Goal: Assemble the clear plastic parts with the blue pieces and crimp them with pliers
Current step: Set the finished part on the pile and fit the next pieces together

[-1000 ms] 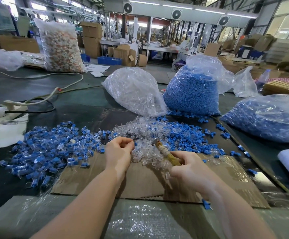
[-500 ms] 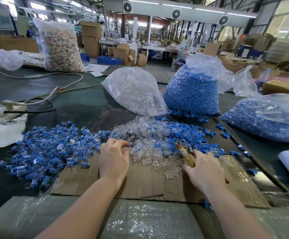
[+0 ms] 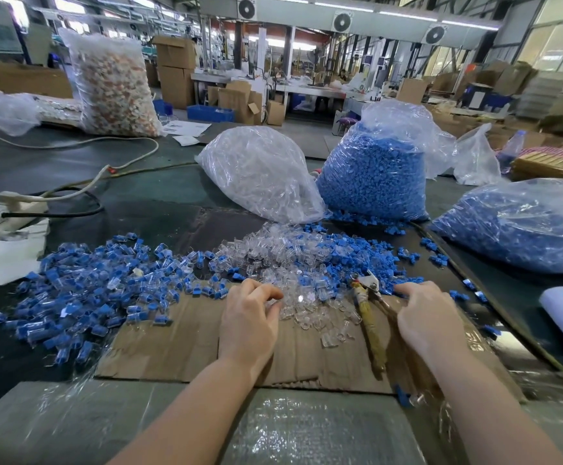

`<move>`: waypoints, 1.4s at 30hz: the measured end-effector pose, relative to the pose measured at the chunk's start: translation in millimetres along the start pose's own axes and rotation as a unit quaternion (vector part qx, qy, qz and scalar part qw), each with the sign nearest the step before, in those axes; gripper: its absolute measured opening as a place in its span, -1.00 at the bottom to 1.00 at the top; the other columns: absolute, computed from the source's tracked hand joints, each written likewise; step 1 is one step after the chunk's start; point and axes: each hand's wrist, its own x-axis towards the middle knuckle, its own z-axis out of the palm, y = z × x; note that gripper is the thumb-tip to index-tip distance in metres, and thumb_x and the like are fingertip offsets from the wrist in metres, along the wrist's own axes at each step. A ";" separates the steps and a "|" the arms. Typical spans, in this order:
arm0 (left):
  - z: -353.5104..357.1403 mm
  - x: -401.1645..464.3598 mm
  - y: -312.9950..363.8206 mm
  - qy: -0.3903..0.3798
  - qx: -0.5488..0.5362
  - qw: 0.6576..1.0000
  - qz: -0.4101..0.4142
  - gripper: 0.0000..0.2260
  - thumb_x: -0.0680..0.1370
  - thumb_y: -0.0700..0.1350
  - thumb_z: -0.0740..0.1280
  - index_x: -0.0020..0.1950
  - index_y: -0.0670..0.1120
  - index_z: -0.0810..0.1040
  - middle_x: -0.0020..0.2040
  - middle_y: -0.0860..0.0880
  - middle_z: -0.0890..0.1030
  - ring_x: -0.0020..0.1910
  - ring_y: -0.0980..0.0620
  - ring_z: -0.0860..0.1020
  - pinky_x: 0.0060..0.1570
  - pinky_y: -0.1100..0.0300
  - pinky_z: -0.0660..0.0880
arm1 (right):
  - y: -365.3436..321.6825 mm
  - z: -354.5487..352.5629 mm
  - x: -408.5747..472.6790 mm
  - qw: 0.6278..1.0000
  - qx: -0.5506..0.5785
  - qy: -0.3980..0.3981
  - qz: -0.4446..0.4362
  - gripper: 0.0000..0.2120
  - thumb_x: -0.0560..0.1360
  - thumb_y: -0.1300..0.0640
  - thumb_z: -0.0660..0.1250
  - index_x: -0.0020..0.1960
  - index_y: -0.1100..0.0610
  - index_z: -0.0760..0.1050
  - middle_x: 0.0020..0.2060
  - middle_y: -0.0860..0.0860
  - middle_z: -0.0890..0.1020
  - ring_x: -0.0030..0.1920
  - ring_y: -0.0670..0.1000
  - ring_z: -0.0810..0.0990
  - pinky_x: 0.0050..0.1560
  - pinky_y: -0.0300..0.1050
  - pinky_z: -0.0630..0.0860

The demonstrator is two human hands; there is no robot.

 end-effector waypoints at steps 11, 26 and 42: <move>1.2 -5.4 2.7 -0.063 0.011 0.991 0.116 -0.84 0.51 -0.11 0.36 0.07 -0.02 0.59 -0.07 0.14 0.46 0.00 0.20 0.35 0.09 0.43 0.28 | 10.4 -2.3 8.8 0.998 -0.028 -0.040 -0.046 -0.76 0.53 0.28 0.27 0.08 0.04 0.61 0.03 0.00 0.60 -0.02 -0.02 0.57 0.02 -0.17 0.49; 2.9 -6.6 4.0 -0.190 0.027 0.955 0.226 -0.79 0.54 0.04 0.28 0.11 0.02 0.58 0.06 0.08 0.52 0.05 0.16 0.37 0.13 0.31 0.33 | -63.2 27.4 -30.9 0.968 0.168 0.092 -0.164 -0.91 0.58 0.17 0.18 0.00 0.09 0.46 -0.15 -0.03 0.56 -0.09 -0.01 0.49 -0.01 -0.07 0.46; -5.0 -5.0 1.9 -0.081 -0.137 0.987 0.035 -0.87 0.43 -0.25 0.44 -0.18 -0.02 0.60 -0.23 0.16 0.55 -0.18 0.31 0.53 -0.14 0.51 0.40 | -65.2 50.5 -48.1 0.949 0.237 0.127 -0.165 -0.85 0.53 0.25 0.30 0.05 0.17 0.61 -0.12 0.04 0.64 -0.07 0.07 0.53 -0.04 -0.08 0.41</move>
